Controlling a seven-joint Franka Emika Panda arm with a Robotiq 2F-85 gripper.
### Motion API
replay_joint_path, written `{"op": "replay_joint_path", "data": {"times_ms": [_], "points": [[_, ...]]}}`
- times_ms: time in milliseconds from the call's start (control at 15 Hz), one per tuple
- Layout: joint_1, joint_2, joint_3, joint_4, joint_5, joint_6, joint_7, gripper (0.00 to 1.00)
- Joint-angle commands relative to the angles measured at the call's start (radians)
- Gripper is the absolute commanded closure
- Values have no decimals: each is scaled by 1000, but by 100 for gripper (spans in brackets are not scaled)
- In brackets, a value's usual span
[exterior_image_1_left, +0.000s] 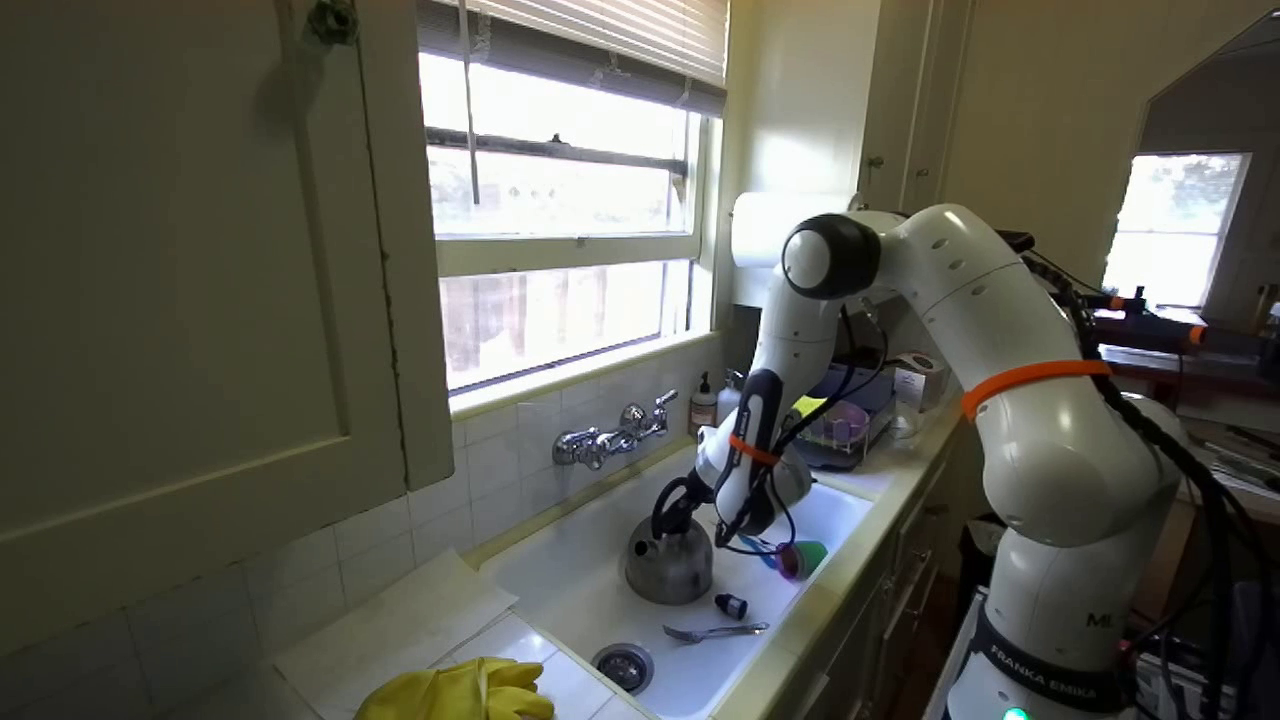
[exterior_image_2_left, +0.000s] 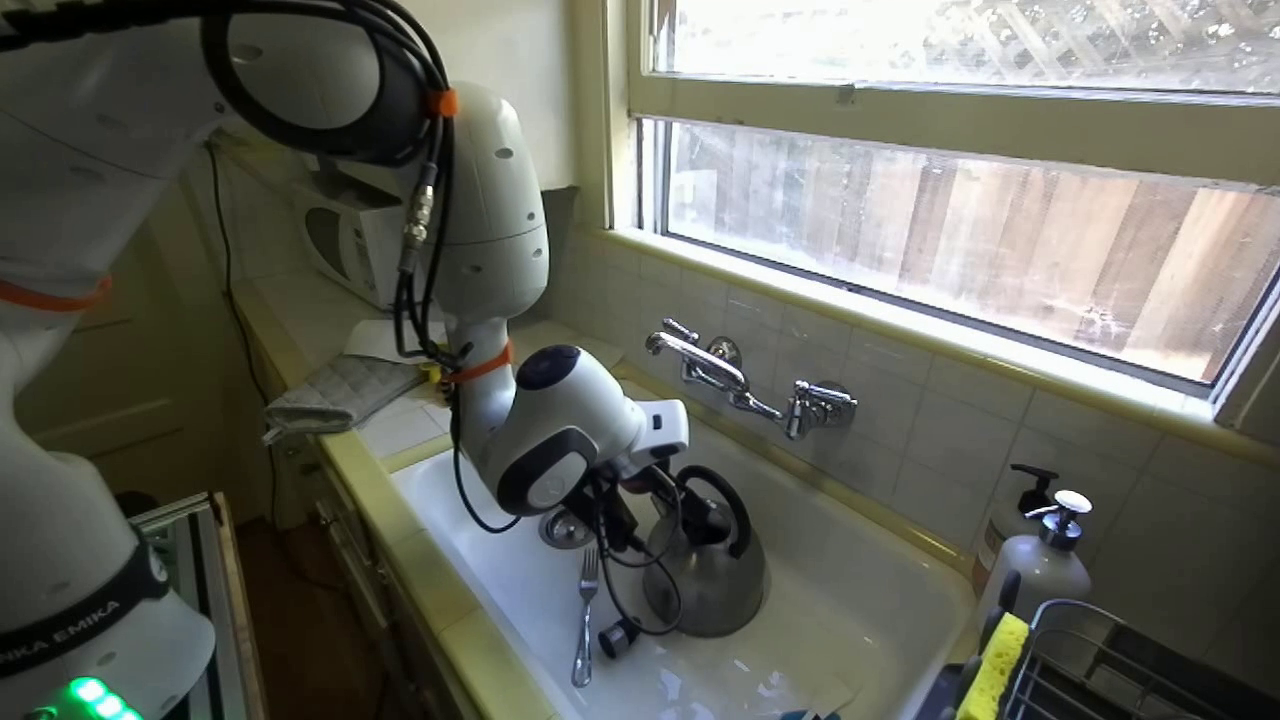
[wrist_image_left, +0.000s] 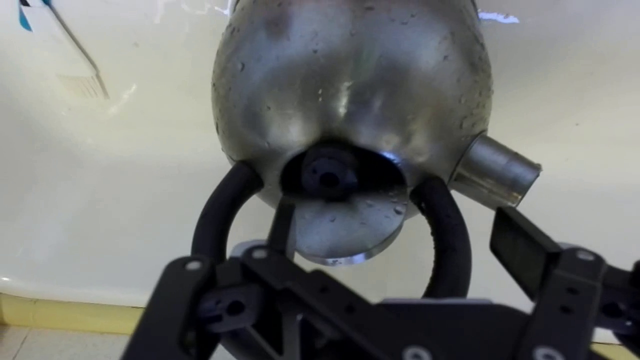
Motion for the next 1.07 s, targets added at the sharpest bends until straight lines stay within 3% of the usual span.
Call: {"op": "replay_joint_path", "data": {"times_ms": [0, 200, 267, 333, 1000], "points": [[-13, -11, 1, -16, -3, -17, 23, 0], [-9, -11, -7, -12, 6, -25, 24, 1], [-8, -10, -9, -10, 7, -26, 23, 6], [-9, -5, -10, -6, 8, -19, 23, 26], [14, 124, -37, 37, 45, 155, 12, 99]]}}
